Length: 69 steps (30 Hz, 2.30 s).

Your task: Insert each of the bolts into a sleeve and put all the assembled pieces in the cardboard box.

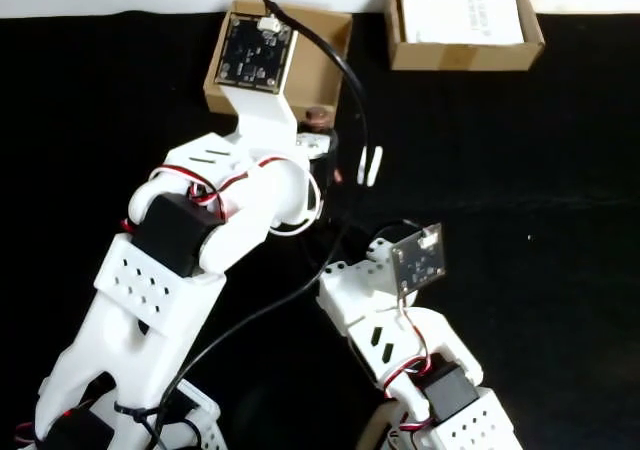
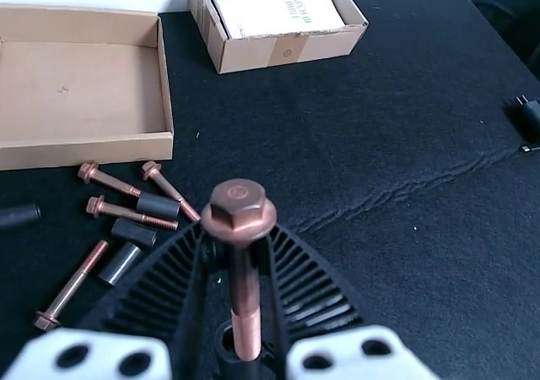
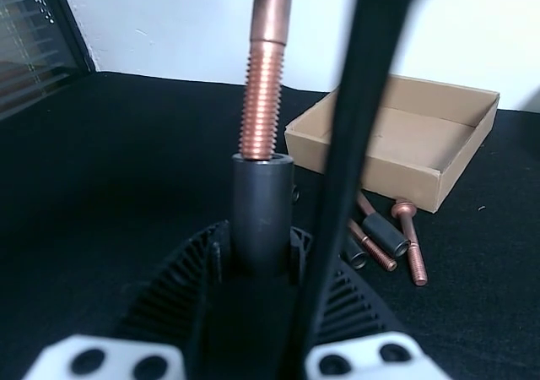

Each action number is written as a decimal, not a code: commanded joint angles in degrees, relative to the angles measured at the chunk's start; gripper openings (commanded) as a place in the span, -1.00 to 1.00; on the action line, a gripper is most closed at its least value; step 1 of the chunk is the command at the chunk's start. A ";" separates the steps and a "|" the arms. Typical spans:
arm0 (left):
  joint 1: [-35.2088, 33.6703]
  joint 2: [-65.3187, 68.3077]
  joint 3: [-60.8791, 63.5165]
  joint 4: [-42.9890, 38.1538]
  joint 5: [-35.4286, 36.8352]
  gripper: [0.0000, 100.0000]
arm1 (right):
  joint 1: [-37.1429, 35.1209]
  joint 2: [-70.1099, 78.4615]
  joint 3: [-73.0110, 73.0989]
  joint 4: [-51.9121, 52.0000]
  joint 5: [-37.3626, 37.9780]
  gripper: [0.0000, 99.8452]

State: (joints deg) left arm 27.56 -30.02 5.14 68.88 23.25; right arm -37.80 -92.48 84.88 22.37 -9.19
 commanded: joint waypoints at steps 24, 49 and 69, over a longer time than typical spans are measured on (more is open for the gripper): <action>1.71 -0.04 -1.63 -1.58 0.00 -0.98 | 0.57 -1.10 -1.10 -1.36 -0.44 -0.98; 2.51 -0.04 -4.88 22.07 -7.74 -0.66 | 0.84 -0.75 -1.10 -5.32 -0.44 -0.98; -24.48 -1.19 -32.84 31.38 -21.45 -0.99 | 8.48 47.43 -30.90 -27.65 -0.35 -0.98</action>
State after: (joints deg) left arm 11.03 -29.93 -26.33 99.91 6.02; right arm -30.59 -57.23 61.32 2.68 -9.27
